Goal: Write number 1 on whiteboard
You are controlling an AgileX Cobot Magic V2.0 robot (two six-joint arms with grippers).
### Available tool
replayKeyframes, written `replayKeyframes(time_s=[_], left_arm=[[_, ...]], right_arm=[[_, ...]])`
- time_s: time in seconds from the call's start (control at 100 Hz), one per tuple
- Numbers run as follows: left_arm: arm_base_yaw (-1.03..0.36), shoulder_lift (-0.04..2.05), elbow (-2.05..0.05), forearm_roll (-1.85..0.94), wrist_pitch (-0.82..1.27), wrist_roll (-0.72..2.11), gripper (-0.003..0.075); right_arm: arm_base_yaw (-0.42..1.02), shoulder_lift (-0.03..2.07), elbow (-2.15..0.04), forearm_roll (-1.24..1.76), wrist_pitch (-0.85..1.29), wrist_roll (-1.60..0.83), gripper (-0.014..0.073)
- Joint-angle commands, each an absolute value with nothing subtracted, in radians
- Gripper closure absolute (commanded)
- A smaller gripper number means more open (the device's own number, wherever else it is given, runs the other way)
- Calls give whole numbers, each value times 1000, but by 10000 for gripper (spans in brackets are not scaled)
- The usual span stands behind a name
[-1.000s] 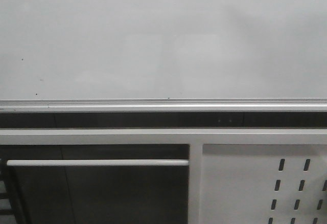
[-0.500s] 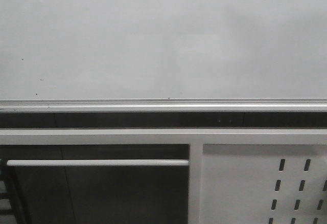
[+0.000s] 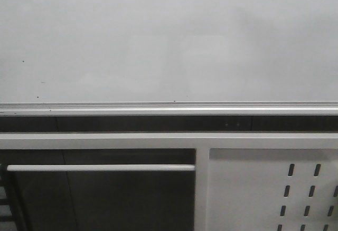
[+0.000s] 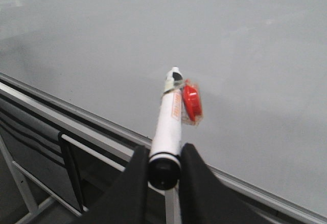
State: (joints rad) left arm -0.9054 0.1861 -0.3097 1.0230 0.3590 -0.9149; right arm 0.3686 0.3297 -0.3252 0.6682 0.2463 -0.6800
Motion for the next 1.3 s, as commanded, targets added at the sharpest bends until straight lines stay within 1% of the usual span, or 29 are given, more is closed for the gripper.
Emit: replayKeyframes(time_s=[0.0,0.04,0.14,0.4,0.49,0.99,1.29], left_arm=[[-904,195,-338,1037,314,-923,738],[-904,195,-338,1037,314,-923,738],[-904,195,-338,1037,314,-923,738],[-904,195,-338,1037,314,-923,738],[-904,195,-338,1037,314,-923,738],[-904,195,-338,1037,314,-923,738],[-904,195,-338,1037,314,-923,738]], right_arm=[[370,344,-354,471,187,-423,644],[372,344,-354,371,179,-311,644],[400,344,-354,228,140,-164,645],[572,357,-352,37,29,-18,645],[611,381,-339,-27,-13,31,645],[622,553,-250,-40,-370,31,645],[622,580,-250,-48,-438,31,645]])
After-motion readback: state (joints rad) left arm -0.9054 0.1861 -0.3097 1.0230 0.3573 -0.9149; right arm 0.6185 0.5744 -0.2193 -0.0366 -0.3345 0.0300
